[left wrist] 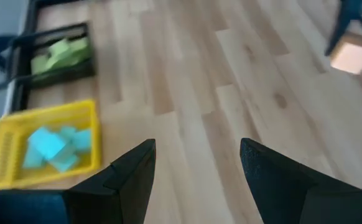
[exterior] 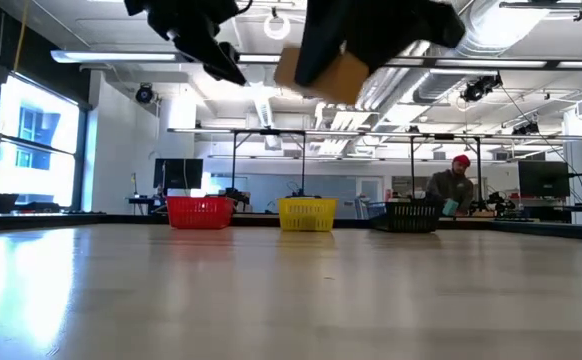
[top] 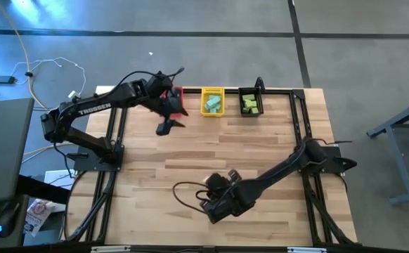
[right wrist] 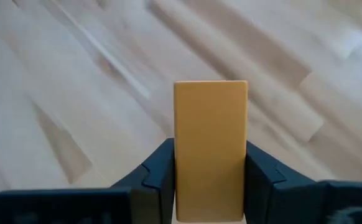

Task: Sort & place blocks by color
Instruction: Put the orange block into the red bin

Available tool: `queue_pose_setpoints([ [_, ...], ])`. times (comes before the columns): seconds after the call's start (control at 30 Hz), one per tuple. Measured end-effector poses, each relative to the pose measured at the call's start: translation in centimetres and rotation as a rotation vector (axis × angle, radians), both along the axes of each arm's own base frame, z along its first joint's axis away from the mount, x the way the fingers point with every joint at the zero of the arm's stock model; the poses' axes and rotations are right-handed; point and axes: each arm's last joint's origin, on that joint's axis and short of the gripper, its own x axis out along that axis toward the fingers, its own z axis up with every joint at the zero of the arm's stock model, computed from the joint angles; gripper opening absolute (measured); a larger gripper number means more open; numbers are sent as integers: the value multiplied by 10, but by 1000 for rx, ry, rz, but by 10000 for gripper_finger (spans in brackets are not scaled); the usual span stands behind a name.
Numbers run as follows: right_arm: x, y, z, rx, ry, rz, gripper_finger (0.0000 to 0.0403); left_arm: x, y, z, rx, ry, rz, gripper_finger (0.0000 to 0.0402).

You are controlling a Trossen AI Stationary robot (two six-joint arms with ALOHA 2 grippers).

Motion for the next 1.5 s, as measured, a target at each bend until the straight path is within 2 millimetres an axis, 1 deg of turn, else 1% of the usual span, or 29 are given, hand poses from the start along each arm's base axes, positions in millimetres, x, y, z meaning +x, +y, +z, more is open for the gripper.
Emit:
queue_pose_setpoints([
  [0.27, -10, -12, 39, -135, -103, 26, 106, 12, -23, 0, 6, -7, -109, 219],
  [0.47, -10, -24, 54, -222, -121, 52, 106, 21, -43, 1, 0, -13, -183, 219],
  [0.7, 2, -38, 57, -270, -120, 103, 106, 33, -67, 4, 0, -57, -254, 219],
  [1.0, 21, -56, 64, -334, -156, 177, 107, 41, -87, 7, 5, -97, -321, 219],
  [1.27, 28, -65, 67, -368, -161, 206, 107, 43, -97, 8, -16, -104, -334, 219],
  [1.5, 30, -67, 69, -390, -173, 210, 107, 44, -98, 9, -34, -107, -319, 218],
])
